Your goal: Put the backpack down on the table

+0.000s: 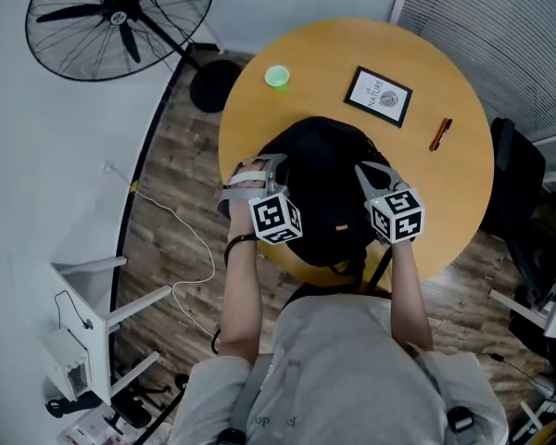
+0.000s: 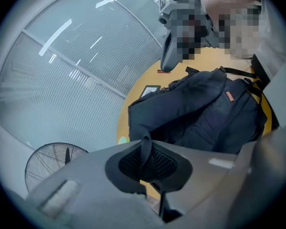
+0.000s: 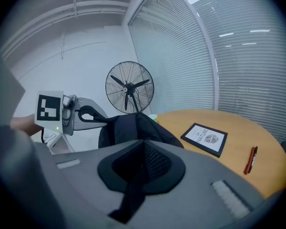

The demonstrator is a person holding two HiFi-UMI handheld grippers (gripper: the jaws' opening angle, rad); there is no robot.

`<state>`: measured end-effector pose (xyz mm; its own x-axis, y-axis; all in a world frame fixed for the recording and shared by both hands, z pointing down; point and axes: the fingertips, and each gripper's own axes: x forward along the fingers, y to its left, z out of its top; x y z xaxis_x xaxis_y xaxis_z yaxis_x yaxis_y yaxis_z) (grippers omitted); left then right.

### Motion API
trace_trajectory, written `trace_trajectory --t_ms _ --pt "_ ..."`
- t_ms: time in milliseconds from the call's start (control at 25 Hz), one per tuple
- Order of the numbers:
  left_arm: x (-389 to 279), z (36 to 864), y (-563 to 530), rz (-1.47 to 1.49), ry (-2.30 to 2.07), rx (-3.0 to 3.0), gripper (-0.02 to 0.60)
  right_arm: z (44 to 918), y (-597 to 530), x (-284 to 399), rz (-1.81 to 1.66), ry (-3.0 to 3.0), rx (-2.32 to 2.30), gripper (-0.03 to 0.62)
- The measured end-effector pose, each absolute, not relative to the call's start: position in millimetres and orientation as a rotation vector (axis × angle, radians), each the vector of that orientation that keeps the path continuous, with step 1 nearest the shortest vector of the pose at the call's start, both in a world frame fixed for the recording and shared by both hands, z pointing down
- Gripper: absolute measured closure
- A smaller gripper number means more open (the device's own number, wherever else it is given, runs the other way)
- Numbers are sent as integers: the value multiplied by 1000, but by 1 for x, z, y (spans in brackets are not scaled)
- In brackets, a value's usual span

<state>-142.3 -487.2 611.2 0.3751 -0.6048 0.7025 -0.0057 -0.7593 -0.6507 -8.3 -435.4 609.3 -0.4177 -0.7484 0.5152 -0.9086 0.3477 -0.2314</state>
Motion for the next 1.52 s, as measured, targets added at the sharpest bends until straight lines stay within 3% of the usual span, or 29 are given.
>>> trace_trajectory --t_ms 960,1520 --pt "-139 781 -541 -1488 335 -2347 569 657 -413 -27 752 -2088 1456 594" --pt "-131 819 -547 -1450 361 -2514 580 672 -376 -24 783 -2034 1446 594"
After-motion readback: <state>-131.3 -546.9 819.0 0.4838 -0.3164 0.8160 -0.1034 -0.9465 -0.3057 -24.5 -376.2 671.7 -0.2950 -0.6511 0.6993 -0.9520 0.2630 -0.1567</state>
